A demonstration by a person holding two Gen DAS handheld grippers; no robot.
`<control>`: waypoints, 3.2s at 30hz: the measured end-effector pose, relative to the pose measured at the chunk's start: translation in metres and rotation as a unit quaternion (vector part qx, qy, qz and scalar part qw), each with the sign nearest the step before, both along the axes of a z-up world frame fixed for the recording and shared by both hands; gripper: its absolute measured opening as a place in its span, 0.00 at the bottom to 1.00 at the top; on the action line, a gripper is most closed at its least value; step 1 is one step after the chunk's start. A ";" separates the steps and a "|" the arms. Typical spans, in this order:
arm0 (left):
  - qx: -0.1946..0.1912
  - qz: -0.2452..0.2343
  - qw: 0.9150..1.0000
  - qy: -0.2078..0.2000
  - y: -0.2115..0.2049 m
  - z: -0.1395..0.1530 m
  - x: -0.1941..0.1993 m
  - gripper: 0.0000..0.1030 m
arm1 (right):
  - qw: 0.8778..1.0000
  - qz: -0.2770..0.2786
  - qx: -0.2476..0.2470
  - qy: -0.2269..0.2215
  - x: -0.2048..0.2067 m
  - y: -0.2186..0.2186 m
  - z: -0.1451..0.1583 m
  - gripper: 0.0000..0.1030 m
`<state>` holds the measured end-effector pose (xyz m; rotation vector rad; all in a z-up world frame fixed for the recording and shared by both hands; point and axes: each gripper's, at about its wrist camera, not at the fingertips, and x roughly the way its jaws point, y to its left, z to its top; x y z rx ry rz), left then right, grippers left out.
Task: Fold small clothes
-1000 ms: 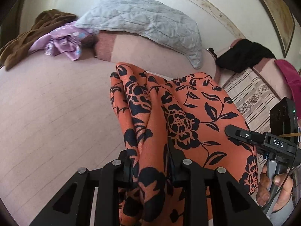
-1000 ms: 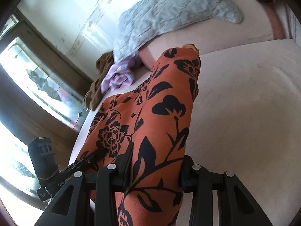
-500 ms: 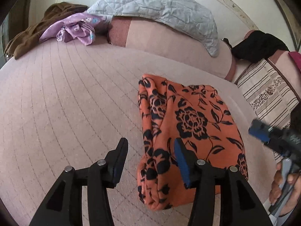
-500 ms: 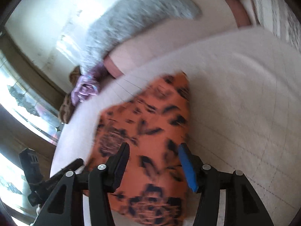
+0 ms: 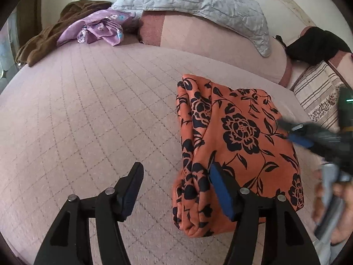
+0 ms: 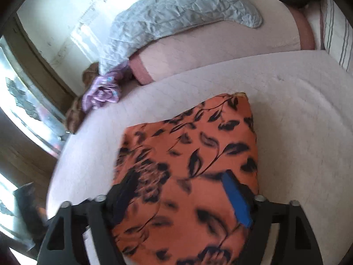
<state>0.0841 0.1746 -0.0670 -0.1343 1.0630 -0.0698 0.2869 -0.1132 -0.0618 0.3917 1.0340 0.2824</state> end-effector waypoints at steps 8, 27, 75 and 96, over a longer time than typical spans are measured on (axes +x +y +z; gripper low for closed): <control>0.033 0.009 0.999 -0.024 -0.003 0.014 -0.025 0.79 | 0.999 -0.031 -0.021 -0.021 -0.032 -0.002 0.023 0.85; 0.095 0.018 0.993 -0.070 -0.011 0.051 -0.110 0.89 | 0.991 -0.009 -0.130 -0.029 -0.217 0.034 0.015 0.87; 0.104 0.018 0.990 -0.094 -0.036 0.085 -0.127 0.95 | 0.981 -0.046 -0.169 -0.086 -0.196 0.020 0.078 1.00; 0.097 0.009 0.990 -0.106 -0.041 0.091 -0.118 0.96 | 0.978 -0.027 -0.187 -0.089 -0.186 0.032 0.085 1.00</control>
